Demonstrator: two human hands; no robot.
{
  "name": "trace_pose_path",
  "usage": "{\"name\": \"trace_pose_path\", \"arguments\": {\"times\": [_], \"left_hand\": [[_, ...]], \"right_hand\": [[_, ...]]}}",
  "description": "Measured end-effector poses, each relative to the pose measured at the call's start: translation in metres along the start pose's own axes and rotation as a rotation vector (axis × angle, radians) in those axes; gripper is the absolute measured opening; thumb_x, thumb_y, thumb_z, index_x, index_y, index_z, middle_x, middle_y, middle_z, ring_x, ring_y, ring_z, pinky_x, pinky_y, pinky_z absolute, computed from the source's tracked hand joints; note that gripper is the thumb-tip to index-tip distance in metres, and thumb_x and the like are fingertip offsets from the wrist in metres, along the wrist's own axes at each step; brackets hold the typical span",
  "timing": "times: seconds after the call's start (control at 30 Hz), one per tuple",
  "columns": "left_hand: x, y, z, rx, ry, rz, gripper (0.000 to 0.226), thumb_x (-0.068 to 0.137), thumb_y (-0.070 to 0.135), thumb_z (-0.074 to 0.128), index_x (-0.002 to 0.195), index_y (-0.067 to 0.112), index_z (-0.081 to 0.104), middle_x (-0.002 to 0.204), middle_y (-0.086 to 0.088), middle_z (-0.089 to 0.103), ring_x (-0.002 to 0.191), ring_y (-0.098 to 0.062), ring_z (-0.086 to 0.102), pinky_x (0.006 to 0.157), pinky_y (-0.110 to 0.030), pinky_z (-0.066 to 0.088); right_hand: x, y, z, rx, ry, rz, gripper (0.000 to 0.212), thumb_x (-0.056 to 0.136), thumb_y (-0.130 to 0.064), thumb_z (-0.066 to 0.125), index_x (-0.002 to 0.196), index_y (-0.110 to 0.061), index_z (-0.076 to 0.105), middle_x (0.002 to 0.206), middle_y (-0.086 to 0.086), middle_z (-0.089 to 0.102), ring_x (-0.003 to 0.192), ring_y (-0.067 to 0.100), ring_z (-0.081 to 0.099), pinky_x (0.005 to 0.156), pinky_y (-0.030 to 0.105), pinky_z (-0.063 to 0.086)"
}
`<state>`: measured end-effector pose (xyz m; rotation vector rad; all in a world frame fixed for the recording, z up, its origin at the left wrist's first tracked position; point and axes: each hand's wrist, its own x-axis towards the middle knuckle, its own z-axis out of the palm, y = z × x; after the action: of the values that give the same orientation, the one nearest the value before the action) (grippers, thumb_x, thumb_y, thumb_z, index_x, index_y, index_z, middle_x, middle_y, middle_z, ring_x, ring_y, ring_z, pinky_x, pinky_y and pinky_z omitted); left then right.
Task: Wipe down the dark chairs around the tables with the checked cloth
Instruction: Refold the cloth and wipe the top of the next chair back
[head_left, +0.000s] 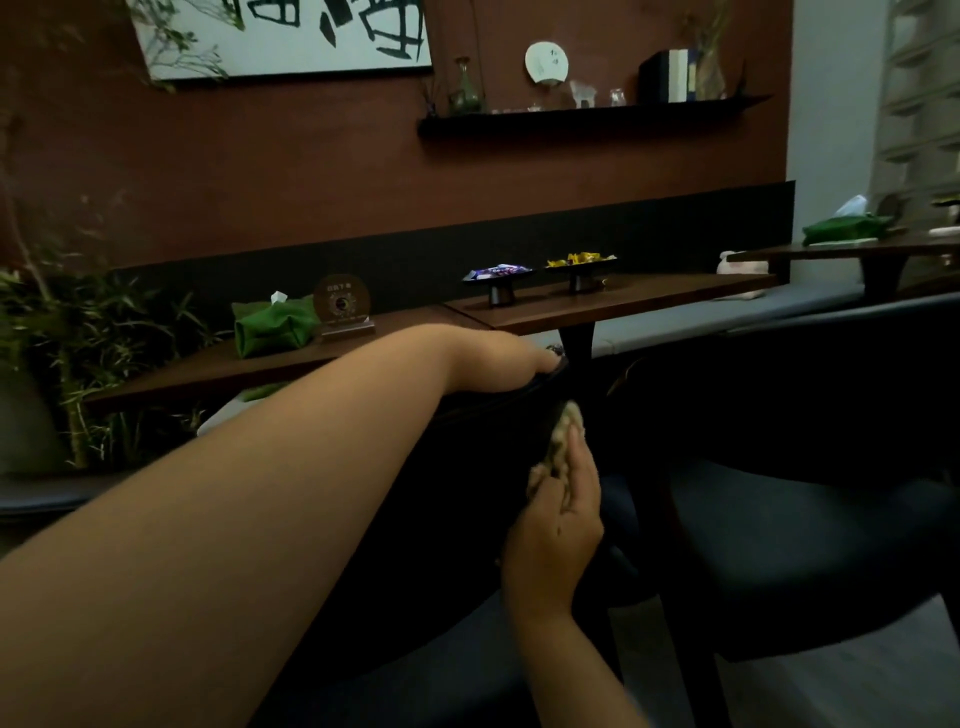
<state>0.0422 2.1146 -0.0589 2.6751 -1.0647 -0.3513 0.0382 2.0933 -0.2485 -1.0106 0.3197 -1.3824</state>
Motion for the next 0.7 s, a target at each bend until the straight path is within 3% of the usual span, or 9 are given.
{"name": "trace_pose_path", "arguments": {"times": [0.07, 0.17, 0.27, 0.37, 0.43, 0.5, 0.57, 0.7], "left_hand": [[0.002, 0.001, 0.001, 0.148, 0.051, 0.029, 0.037, 0.107, 0.026, 0.029, 0.133, 0.012, 0.051, 0.143, -0.008, 0.046, 0.129, -0.021, 0.044, 0.073, -0.016, 0.03], [-0.001, 0.0, 0.002, 0.381, 0.126, 0.064, 0.038, 0.108, 0.022, 0.026, 0.136, 0.007, 0.048, 0.141, -0.013, 0.048, 0.126, -0.025, 0.047, 0.089, -0.022, 0.034], [-0.013, -0.007, 0.004, 0.547, 0.344, 0.122, 0.036, 0.105, 0.031, 0.026, 0.109, 0.017, 0.058, 0.11, -0.008, 0.06, 0.095, -0.023, 0.057, 0.085, -0.036, 0.047], [-0.05, -0.023, 0.012, 0.654, 0.466, 0.073, 0.041, 0.102, 0.045, 0.028, 0.079, 0.022, 0.053, 0.078, 0.003, 0.058, 0.069, -0.013, 0.056, 0.069, -0.033, 0.051], [-0.076, -0.041, 0.027, 0.754, 0.572, 0.029, 0.047, 0.101, 0.049, 0.019, 0.073, 0.023, 0.047, 0.066, 0.007, 0.053, 0.055, -0.008, 0.05, 0.05, -0.024, 0.04], [-0.091, -0.058, 0.042, 0.839, 0.858, 0.114, 0.051, 0.1, 0.047, 0.015, 0.065, 0.023, 0.043, 0.054, 0.011, 0.043, 0.04, -0.005, 0.033, 0.039, -0.021, 0.021], [-0.096, -0.065, 0.051, 0.781, 1.004, 0.139, 0.046, 0.1, 0.039, 0.025, 0.061, 0.024, 0.042, 0.05, 0.011, 0.034, 0.037, -0.006, 0.02, 0.042, -0.017, 0.01], [-0.09, -0.07, 0.06, 0.792, 1.089, 0.147, 0.04, 0.099, 0.034, 0.032, 0.06, 0.025, 0.041, 0.049, 0.008, 0.034, 0.038, -0.008, 0.021, 0.045, -0.016, 0.006]], "right_hand": [[0.006, -0.02, 0.007, -0.001, -0.092, -0.168, 0.044, 0.09, -0.016, 0.037, 0.13, -0.034, 0.047, 0.146, 0.0, 0.044, 0.136, 0.005, 0.037, 0.113, 0.024, 0.031], [-0.001, -0.03, 0.016, -0.041, -0.182, -0.344, 0.048, 0.088, -0.019, 0.033, 0.135, -0.028, 0.041, 0.149, 0.01, 0.038, 0.14, 0.011, 0.032, 0.114, 0.024, 0.027], [-0.003, -0.02, 0.0, -0.145, -0.287, -0.509, 0.049, 0.092, -0.011, 0.035, 0.141, -0.012, 0.037, 0.148, 0.023, 0.036, 0.14, 0.025, 0.032, 0.115, 0.028, 0.028], [0.033, -0.023, -0.005, -0.205, -0.378, -0.613, 0.047, 0.092, -0.01, 0.035, 0.139, -0.003, 0.042, 0.143, 0.023, 0.042, 0.136, 0.023, 0.036, 0.114, 0.023, 0.028], [0.059, -0.036, 0.004, -0.2, -0.382, -0.534, 0.048, 0.092, -0.013, 0.033, 0.137, -0.002, 0.045, 0.141, 0.017, 0.046, 0.131, 0.012, 0.04, 0.11, 0.015, 0.03], [0.061, -0.04, 0.01, -0.154, -0.377, -0.504, 0.048, 0.092, -0.014, 0.032, 0.136, -0.004, 0.047, 0.14, 0.014, 0.048, 0.131, 0.012, 0.043, 0.11, 0.021, 0.035], [0.037, -0.034, 0.01, -0.156, -0.375, -0.588, 0.045, 0.093, -0.009, 0.032, 0.137, -0.002, 0.044, 0.141, 0.02, 0.045, 0.135, 0.026, 0.041, 0.113, 0.036, 0.033], [0.012, -0.013, -0.004, -0.181, -0.496, -0.872, 0.038, 0.1, -0.008, 0.032, 0.138, -0.001, 0.034, 0.145, 0.026, 0.031, 0.139, 0.042, 0.027, 0.117, 0.047, 0.021]]}}
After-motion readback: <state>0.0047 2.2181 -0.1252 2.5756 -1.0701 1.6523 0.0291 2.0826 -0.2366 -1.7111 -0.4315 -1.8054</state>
